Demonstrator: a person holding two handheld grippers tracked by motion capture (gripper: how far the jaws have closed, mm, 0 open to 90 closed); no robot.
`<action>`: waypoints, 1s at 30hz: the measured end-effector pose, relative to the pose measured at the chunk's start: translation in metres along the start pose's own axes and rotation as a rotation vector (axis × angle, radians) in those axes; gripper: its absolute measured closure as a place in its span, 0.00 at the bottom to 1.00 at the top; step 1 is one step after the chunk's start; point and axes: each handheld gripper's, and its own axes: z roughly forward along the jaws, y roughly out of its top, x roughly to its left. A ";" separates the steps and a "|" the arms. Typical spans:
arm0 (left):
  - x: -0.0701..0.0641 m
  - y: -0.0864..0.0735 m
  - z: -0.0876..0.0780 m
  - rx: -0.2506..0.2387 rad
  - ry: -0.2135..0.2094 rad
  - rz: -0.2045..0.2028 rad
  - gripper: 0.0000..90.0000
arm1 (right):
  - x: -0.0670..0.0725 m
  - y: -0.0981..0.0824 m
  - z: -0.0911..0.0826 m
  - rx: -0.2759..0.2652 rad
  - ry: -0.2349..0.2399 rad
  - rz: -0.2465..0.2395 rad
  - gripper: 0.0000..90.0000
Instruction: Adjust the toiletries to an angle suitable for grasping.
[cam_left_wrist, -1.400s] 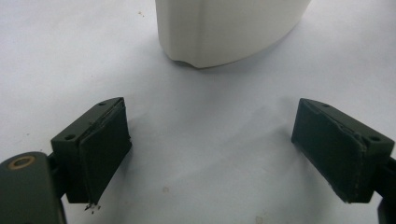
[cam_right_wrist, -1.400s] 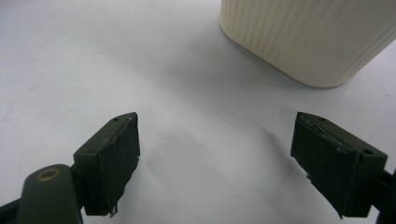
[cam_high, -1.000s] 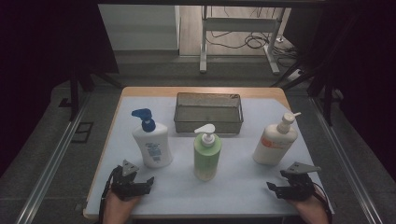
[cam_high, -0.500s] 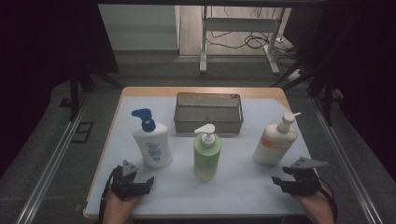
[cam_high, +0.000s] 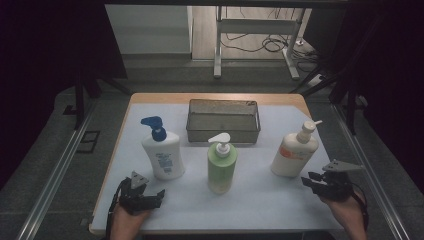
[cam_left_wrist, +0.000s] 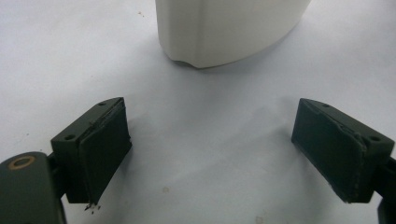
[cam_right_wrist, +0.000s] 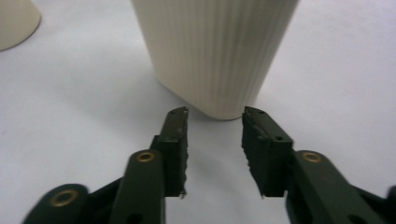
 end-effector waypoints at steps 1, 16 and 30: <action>0.000 0.000 0.000 0.000 0.000 0.000 0.12 | 0.000 0.000 0.000 0.000 0.000 0.000 0.71; 0.000 0.000 0.000 0.000 0.000 0.000 0.12 | -0.033 0.015 0.011 -0.012 -0.012 0.059 0.99; 0.000 0.000 0.000 0.002 0.000 0.002 0.12 | -0.050 0.024 0.033 -0.009 -0.013 0.092 1.00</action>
